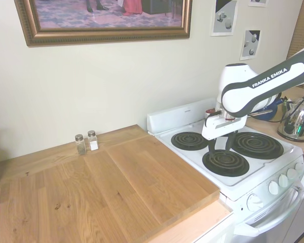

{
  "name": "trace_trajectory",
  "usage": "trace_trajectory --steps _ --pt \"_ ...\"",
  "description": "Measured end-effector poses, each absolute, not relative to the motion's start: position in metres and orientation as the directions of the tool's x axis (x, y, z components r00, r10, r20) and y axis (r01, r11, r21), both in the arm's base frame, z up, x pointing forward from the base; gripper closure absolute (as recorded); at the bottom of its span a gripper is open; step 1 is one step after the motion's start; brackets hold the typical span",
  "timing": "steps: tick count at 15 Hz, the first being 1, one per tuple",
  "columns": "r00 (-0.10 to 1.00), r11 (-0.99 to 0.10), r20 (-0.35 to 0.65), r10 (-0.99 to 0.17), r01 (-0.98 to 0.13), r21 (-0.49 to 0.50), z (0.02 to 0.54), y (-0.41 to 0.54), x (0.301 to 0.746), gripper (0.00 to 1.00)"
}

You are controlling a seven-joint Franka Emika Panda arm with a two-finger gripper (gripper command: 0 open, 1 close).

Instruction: Uncover the lid of the pot

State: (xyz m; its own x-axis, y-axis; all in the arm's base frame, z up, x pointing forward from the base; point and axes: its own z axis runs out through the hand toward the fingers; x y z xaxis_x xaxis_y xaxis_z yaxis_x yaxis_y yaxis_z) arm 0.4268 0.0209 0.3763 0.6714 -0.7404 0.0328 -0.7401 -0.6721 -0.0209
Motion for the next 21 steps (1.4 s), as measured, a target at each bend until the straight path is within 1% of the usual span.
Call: trace_trajectory --steps 3,5,8,10,12,14,17,18,21 --pt "0.665 -0.666 0.041 -0.746 -0.746 -0.021 0.379 0.019 0.429 0.0" --pt "0.642 -0.646 0.069 -0.763 -0.763 -0.041 0.393 0.006 0.436 0.0" --pt "0.582 -0.592 0.114 -0.805 -0.798 -0.111 0.433 -0.038 0.45 0.0" --pt "0.521 -0.542 0.153 -0.84 -0.823 -0.169 0.473 -0.089 0.466 0.0" --pt "0.501 -0.529 0.173 -0.848 -0.823 -0.206 0.502 -0.146 0.487 0.0" --pt "0.525 -0.557 0.189 -0.83 -0.801 -0.221 0.506 -0.192 0.516 0.0" --pt "0.64 -0.66 0.169 -0.749 -0.704 -0.26 0.488 -0.223 0.562 0.0" --pt "0.673 -0.686 0.153 -0.724 -0.678 -0.263 0.481 -0.228 0.573 1.0" --pt "0.709 -0.713 0.116 -0.695 -0.661 -0.232 0.466 -0.24 0.597 1.0"
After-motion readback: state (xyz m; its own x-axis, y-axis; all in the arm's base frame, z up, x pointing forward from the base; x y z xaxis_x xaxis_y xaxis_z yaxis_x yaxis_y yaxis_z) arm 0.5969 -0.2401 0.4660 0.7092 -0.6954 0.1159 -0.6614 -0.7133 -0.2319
